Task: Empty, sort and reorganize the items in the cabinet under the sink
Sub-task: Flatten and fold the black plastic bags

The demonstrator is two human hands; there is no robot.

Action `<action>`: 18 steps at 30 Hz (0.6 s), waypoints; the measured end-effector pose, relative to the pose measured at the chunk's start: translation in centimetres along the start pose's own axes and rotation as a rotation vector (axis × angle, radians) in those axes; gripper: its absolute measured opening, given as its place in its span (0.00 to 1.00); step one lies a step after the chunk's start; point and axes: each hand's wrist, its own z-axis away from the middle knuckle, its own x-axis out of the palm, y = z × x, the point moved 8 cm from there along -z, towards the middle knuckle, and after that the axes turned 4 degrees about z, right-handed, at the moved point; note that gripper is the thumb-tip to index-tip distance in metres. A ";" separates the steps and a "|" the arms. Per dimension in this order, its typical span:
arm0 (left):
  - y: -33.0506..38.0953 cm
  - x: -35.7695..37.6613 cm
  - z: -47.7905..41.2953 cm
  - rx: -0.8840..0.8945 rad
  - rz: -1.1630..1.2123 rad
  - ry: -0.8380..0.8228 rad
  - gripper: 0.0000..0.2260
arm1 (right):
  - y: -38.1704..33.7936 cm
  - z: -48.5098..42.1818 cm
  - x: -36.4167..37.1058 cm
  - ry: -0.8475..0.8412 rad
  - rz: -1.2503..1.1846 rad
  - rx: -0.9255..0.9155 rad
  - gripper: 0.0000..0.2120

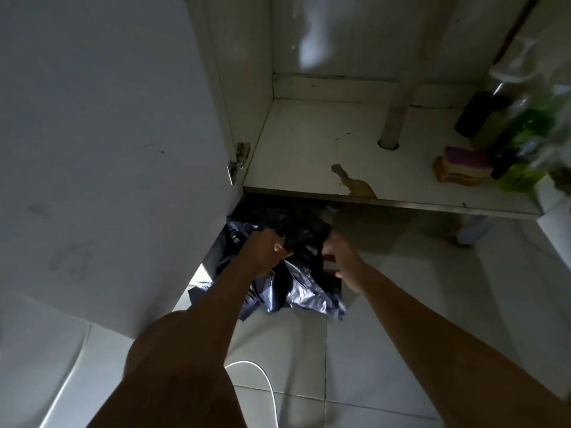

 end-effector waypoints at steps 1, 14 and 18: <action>-0.2 -0.1 -0.2 -0.010 0.012 -0.004 0.12 | 0.4 -0.2 0.5 -0.020 0.106 -0.042 0.14; 3.6 -7.4 0.4 0.178 0.166 0.466 0.08 | 5.0 -3.5 5.4 0.035 0.562 -0.044 0.14; 7.9 -11.9 0.7 0.304 0.272 0.658 0.08 | 6.6 -3.1 7.5 -0.064 0.745 -0.045 0.19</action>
